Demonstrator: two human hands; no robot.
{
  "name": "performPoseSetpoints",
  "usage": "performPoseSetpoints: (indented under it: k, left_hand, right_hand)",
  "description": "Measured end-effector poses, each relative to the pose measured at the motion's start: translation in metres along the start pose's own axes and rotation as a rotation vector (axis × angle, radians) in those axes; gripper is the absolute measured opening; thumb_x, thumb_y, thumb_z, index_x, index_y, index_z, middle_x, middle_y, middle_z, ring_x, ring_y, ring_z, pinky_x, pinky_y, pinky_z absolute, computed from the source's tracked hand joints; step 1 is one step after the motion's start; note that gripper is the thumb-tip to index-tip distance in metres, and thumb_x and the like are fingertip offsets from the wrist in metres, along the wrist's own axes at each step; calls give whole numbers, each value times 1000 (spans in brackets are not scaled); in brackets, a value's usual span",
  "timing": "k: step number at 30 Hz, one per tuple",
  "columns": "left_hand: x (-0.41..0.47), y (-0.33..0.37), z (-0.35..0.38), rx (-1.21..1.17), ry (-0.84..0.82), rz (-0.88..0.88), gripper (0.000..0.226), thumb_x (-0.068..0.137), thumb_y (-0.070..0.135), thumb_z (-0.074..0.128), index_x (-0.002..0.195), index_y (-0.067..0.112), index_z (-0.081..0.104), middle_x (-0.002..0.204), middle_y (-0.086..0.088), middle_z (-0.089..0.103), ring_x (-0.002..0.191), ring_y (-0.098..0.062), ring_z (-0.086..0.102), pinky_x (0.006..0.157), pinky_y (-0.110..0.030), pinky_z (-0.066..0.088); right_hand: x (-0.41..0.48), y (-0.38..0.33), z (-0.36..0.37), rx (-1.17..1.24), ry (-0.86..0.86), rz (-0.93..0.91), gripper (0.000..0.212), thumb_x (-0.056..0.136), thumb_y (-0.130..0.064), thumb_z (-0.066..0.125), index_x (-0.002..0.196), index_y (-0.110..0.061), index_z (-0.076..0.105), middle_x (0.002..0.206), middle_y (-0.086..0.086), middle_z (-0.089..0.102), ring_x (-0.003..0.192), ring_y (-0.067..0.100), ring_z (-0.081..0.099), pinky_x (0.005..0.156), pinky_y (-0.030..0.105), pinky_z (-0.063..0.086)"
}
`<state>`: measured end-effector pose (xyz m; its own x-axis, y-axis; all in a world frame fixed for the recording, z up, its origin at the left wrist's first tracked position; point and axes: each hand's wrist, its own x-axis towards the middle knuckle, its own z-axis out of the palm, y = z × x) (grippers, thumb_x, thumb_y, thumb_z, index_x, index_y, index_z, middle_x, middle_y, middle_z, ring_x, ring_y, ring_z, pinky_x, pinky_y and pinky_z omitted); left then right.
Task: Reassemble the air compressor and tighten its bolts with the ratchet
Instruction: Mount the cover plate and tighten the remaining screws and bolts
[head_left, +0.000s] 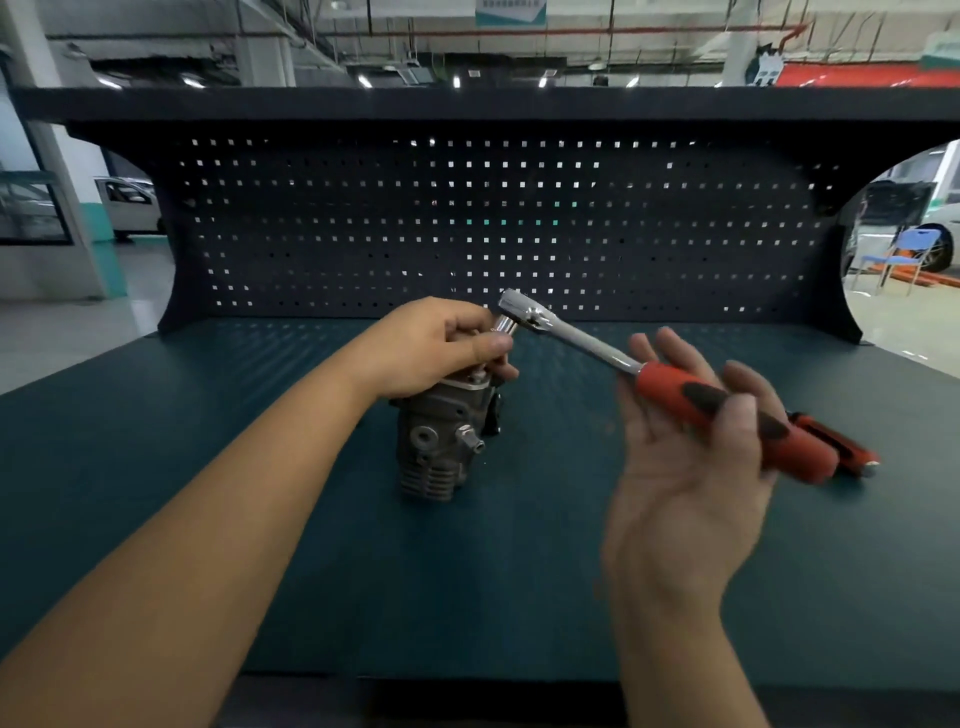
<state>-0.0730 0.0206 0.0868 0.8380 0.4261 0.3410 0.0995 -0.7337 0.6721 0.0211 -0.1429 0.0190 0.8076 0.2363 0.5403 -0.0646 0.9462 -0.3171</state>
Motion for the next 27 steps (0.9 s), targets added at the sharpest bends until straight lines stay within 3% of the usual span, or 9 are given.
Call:
performPoseSetpoints:
  k: [4, 9, 12, 15, 18, 22, 24, 27]
  left_hand:
    - [2, -1, 2, -47, 18, -24, 42, 77, 49, 55, 94, 12, 69, 93, 8, 75, 90, -6, 70, 82, -22, 54]
    - [2, -1, 8, -49, -10, -19, 18, 87, 35, 58, 92, 21, 67, 92, 7, 75, 89, -2, 69, 76, -13, 51]
    - [1, -2, 6, 15, 22, -24, 18, 88, 36, 58, 94, 22, 68, 90, 11, 74, 89, 1, 68, 85, -20, 51]
    - [1, -3, 4, 78, 49, -35, 17, 93, 33, 53, 90, 25, 68, 89, 15, 74, 88, 6, 66, 87, -21, 48]
    - [2, -2, 7, 120, 57, -29, 23, 91, 40, 52, 85, 24, 68, 85, 19, 73, 79, 12, 64, 72, -7, 45]
    - [1, 3, 10, 125, 62, -41, 31, 88, 47, 53, 85, 23, 72, 85, 19, 73, 84, 3, 66, 75, -12, 46]
    - [0, 4, 10, 156, 75, -38, 27, 86, 48, 54, 79, 31, 74, 83, 18, 73, 80, 1, 65, 75, -16, 47]
    - [-2, 6, 10, 181, 95, 7, 32, 88, 35, 59, 63, 50, 70, 67, 21, 69, 65, 6, 63, 61, -8, 44]
  right_hand:
    - [57, 18, -15, 194, 106, 298, 13, 95, -26, 37, 95, -15, 44, 85, 16, 72, 89, 34, 70, 83, 40, 53]
    - [98, 62, -13, 292, 272, 684, 33, 103, -37, 29, 95, -9, 46, 78, 12, 70, 73, 27, 70, 74, 37, 51]
    - [97, 69, -12, 257, 254, 751, 34, 104, -35, 32, 93, -7, 48, 78, 12, 68, 74, 24, 68, 73, 38, 51]
    - [82, 55, -9, 283, 216, 612, 28, 104, -33, 36, 106, -7, 48, 80, 9, 70, 76, 23, 72, 72, 37, 55]
    - [61, 23, -3, 197, 150, 333, 23, 104, -28, 36, 121, -12, 35, 86, 9, 70, 90, 28, 71, 81, 40, 57]
    - [11, -5, 15, 18, 17, -21, 13, 96, -18, 43, 103, -18, 32, 89, 6, 70, 94, 31, 68, 88, 42, 53]
    - [-15, -3, 21, -40, -29, -182, 22, 91, -17, 50, 102, -16, 31, 94, 13, 67, 95, 36, 65, 91, 50, 50]
    - [-42, 10, 24, -207, -130, -442, 31, 93, -24, 59, 104, -13, 31, 97, 29, 60, 95, 44, 62, 90, 55, 48]
